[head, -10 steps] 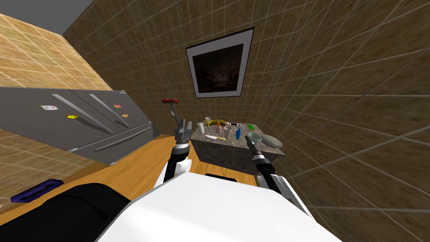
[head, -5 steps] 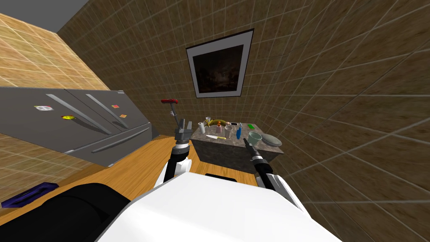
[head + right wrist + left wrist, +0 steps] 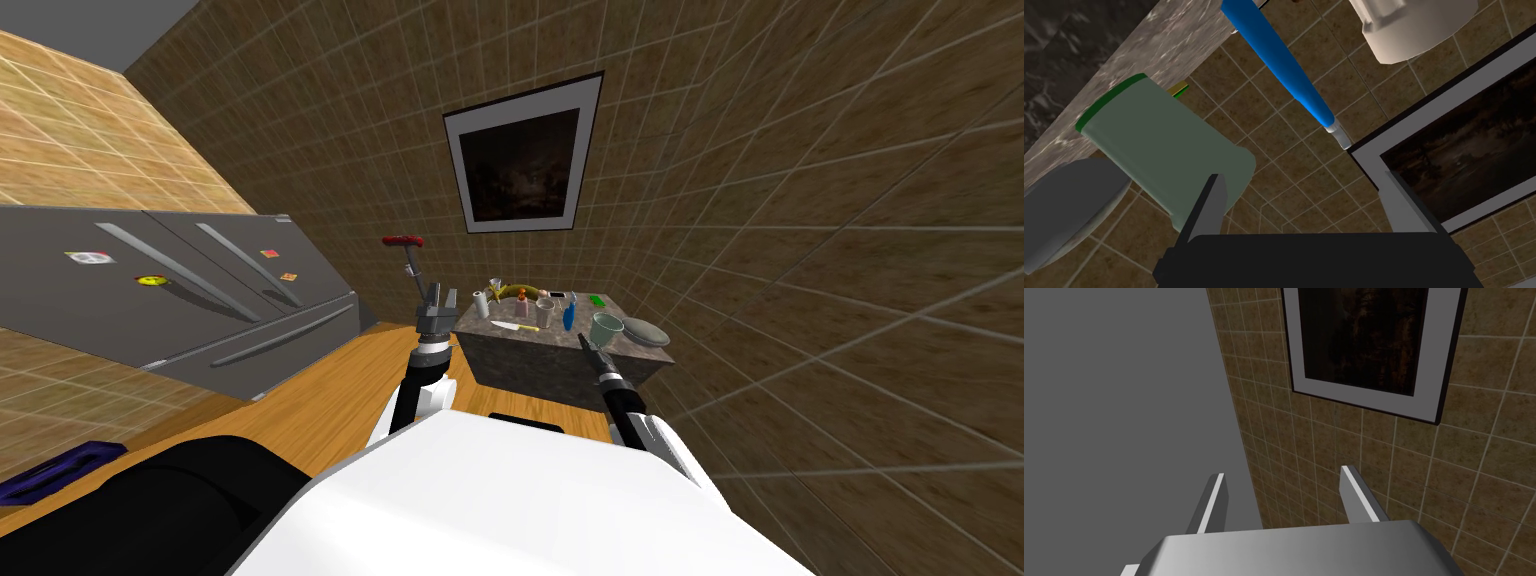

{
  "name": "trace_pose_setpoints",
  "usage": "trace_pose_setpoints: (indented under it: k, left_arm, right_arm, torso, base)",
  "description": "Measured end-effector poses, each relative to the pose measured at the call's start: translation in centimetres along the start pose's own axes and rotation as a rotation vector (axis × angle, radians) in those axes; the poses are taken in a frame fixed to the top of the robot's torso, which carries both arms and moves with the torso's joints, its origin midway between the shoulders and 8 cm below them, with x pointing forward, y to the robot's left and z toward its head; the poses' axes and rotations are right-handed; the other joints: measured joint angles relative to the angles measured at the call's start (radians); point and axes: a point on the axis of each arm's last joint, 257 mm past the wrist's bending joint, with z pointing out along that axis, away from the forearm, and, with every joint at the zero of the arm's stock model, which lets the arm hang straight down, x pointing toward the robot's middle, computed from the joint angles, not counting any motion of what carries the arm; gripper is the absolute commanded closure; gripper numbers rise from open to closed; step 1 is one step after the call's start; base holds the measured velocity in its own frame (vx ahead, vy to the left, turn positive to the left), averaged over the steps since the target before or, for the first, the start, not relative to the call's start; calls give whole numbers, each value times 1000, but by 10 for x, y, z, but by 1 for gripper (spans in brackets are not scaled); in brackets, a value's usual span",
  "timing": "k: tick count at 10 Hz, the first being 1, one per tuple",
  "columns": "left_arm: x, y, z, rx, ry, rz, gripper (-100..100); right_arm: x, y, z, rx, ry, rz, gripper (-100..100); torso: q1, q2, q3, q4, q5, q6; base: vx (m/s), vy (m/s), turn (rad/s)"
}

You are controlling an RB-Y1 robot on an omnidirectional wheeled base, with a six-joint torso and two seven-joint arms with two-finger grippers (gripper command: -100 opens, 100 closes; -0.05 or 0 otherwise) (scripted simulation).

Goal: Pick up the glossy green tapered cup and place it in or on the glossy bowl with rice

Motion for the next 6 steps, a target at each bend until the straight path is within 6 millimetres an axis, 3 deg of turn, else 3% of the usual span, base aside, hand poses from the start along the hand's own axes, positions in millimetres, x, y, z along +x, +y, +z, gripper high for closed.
trace_pose_setpoints:
  k: [6]
  left_arm:
    - [0, 0, 0, 0, 0, 0, 0]
  right_arm:
    - [17, -36, 1, 109, 33, -146, -100]
  torso:
    - [0, -1, 0, 0, 0, 0]
  base:
    - [0, 22, -23]
